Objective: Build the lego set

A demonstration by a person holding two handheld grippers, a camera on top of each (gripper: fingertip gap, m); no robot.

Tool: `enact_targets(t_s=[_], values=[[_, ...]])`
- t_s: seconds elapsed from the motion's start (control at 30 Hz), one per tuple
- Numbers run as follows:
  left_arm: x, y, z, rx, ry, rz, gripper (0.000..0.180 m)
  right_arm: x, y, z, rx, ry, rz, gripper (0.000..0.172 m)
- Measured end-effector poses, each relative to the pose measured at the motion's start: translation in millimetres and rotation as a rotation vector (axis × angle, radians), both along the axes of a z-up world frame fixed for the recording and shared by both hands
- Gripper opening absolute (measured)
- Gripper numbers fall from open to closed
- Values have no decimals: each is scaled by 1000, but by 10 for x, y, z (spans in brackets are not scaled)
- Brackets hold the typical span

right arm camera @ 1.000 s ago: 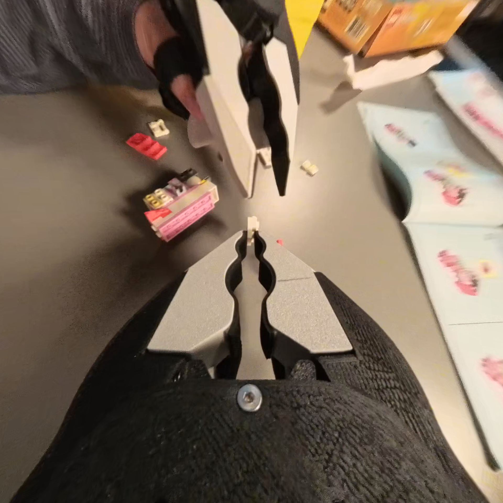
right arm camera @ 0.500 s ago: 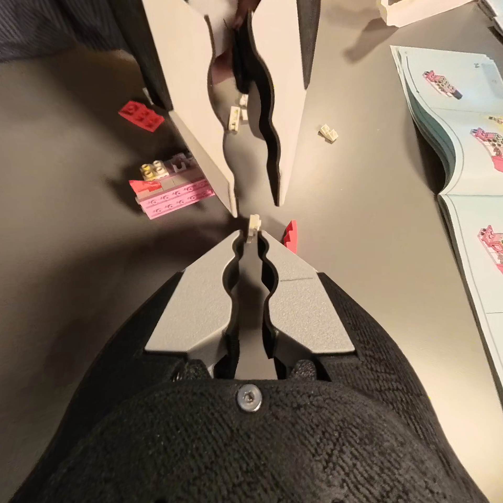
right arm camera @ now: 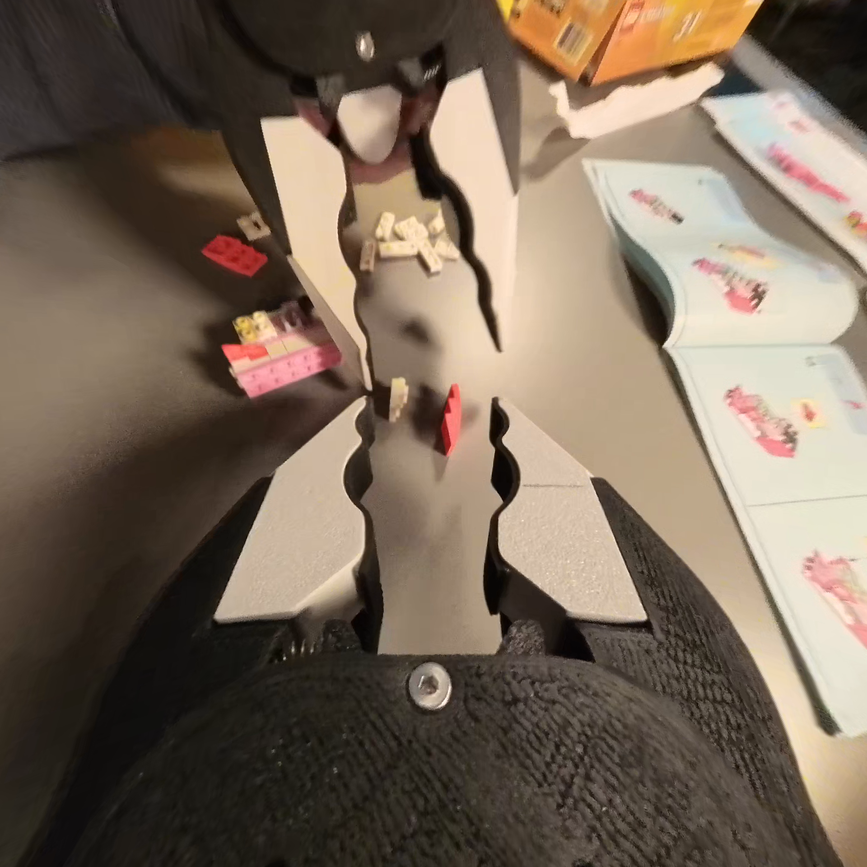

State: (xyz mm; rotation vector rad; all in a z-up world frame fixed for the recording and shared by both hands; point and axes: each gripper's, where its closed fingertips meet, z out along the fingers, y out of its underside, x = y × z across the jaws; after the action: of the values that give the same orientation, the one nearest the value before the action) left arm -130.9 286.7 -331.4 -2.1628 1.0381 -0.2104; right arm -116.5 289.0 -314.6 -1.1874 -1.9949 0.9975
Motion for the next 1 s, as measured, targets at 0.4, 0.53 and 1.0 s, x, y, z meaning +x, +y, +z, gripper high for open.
enact_targets(t_s=[0.4, 0.53, 1.0], values=[[9, 103, -94, 45, 17, -49, 68, -83, -109, -307, -36, -140, 51, 53], [-3, 125, -92, 60, 27, -44, 66, -85, -116, -313, -55, -153, 55, 49], [-26, 157, -97, 71, 20, -50, 61, -103, -145, -308, -60, -156, 80, 35]])
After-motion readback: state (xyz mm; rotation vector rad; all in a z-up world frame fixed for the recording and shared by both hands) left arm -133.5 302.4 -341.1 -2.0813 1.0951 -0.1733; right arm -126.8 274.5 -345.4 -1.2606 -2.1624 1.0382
